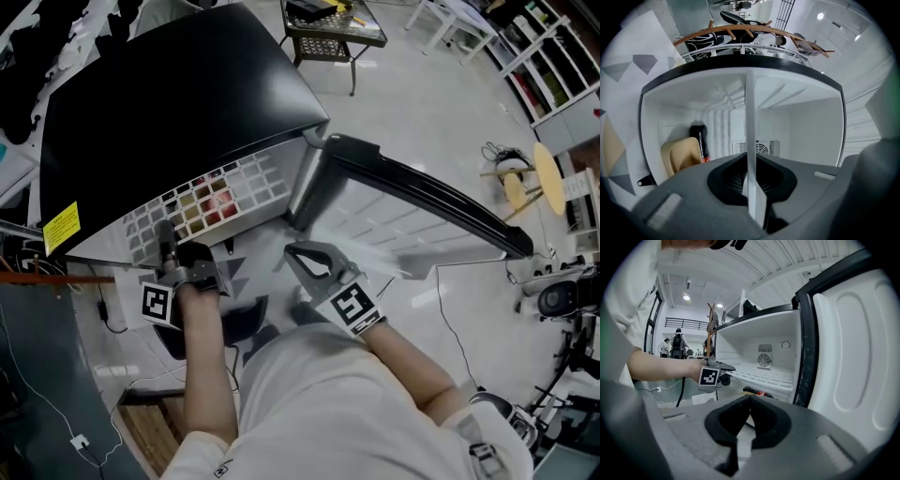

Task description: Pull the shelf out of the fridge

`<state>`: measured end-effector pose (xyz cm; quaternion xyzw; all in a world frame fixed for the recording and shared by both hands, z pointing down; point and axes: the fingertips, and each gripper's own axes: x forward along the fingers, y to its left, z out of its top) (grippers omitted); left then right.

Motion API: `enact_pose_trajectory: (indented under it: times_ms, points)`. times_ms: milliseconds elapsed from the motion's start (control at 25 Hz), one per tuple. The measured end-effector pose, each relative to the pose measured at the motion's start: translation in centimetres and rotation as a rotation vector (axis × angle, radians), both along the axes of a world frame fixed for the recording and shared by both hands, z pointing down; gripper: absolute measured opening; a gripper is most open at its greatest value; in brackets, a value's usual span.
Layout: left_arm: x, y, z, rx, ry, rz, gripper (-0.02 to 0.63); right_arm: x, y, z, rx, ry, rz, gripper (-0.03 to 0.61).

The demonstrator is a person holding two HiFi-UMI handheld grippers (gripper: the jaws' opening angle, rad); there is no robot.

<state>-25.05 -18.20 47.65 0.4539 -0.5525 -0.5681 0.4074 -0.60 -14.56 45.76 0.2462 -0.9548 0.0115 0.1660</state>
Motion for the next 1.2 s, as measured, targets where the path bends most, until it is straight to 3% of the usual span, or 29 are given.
enact_pose_trajectory:
  times_ms: [440,840,1200]
  points:
    - [0.2,0.5,0.0,0.031,0.031,-0.014,0.032,-1.1,-1.0,0.2,-0.010,0.002,-0.010,0.002]
    - [0.5,-2.4,-0.2,0.056,0.047,0.024,0.032,-1.0,-2.0,0.0,-0.008,0.006,0.011,0.002]
    - [0.5,-2.9,-0.2,0.065,0.018,0.032,0.032,-0.8,-1.6,0.2,-0.026,-0.003,0.049,0.002]
